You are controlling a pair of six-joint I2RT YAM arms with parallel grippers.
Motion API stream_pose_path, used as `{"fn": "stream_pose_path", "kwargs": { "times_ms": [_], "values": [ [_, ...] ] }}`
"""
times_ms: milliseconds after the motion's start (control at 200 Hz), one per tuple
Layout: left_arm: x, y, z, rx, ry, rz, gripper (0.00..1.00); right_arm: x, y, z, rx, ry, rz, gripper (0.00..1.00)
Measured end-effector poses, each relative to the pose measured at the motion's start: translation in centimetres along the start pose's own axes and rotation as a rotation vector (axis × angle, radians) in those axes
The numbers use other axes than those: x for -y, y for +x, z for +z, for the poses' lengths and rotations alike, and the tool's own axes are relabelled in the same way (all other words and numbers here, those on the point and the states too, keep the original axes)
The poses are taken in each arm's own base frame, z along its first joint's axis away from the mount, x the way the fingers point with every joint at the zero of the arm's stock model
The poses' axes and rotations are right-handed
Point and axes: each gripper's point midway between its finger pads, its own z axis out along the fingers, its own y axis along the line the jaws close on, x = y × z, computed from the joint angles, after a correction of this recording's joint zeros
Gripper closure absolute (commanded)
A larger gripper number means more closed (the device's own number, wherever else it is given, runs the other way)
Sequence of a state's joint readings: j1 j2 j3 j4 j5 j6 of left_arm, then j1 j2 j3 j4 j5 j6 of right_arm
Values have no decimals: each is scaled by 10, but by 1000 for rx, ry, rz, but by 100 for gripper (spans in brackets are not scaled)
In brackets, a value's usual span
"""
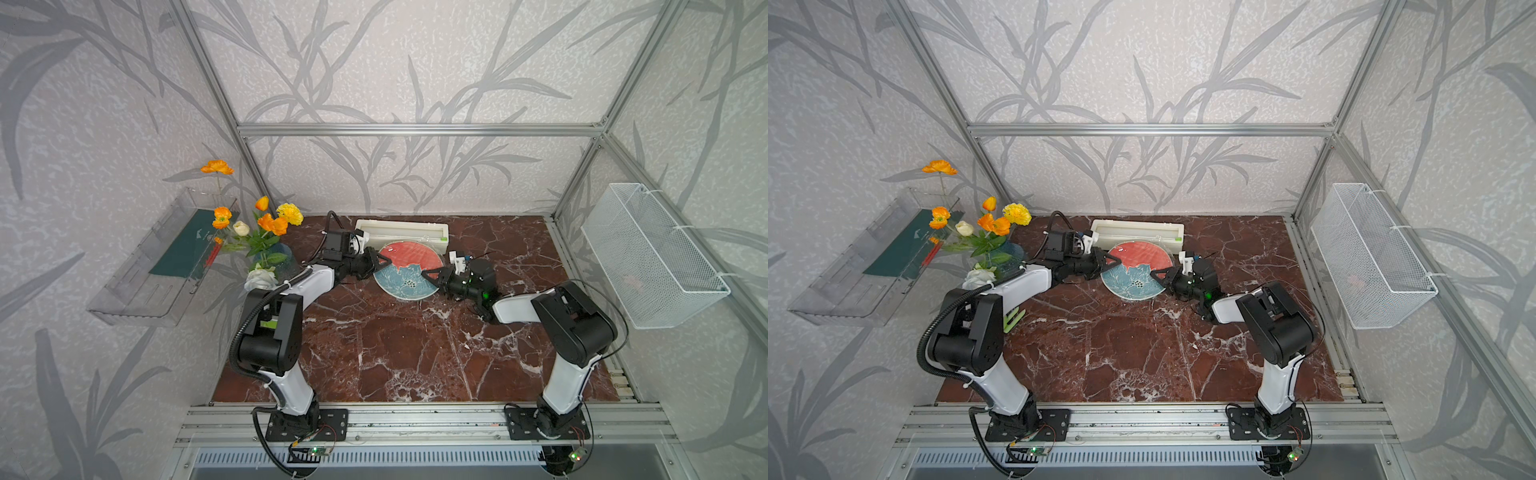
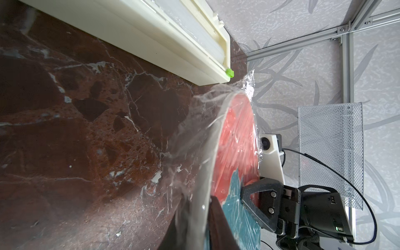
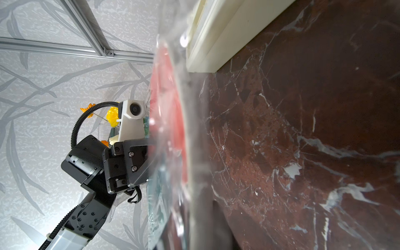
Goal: Wrap the plate with plastic wrap
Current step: Cover the plate with plastic wrap.
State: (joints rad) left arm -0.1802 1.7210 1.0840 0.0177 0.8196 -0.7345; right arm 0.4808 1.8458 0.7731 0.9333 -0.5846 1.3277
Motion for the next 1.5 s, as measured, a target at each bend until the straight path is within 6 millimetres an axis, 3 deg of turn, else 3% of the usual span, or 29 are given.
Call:
{"fn": "stream_pose_path", "kwargs": {
  "times_ms": [85, 310, 620, 685, 815, 905, 1005, 1110, 1235, 1329, 1499],
  "values": [
    [0, -1, -1, 5, -5, 0, 100, 0, 1, 1, -2, -2, -5, 69],
    [0, 0, -4, 16, -16, 27, 100, -2, 0, -4, -16, -16, -40, 49],
    [1, 15, -5, 45, 41, 183, 100, 0, -32, -59, 59, 143, -167, 43],
    [-4, 17, -4, 51, 36, 219, 100, -13, -41, -67, 88, 178, -242, 43],
    [-16, 28, -2, 34, 17, 236, 100, -62, -58, -69, 136, 175, -417, 43],
    [-17, 28, -2, 34, 15, 245, 100, -89, -62, -61, 144, 156, -518, 43],
    [-14, 28, -2, 38, 27, 257, 100, -102, -63, -44, 129, 139, -588, 43],
    [-10, 27, -1, 41, 38, 267, 100, -91, -68, -18, 93, 155, -602, 43],
    [-8, 29, 0, 37, 45, 271, 100, -56, -77, 7, 49, 208, -572, 43],
    [-7, 29, 0, 34, 51, 272, 100, -37, -77, 15, 22, 243, -554, 44],
    [-6, 29, -1, 33, 59, 272, 100, -23, -75, 21, -4, 256, -540, 45]
  ]
}}
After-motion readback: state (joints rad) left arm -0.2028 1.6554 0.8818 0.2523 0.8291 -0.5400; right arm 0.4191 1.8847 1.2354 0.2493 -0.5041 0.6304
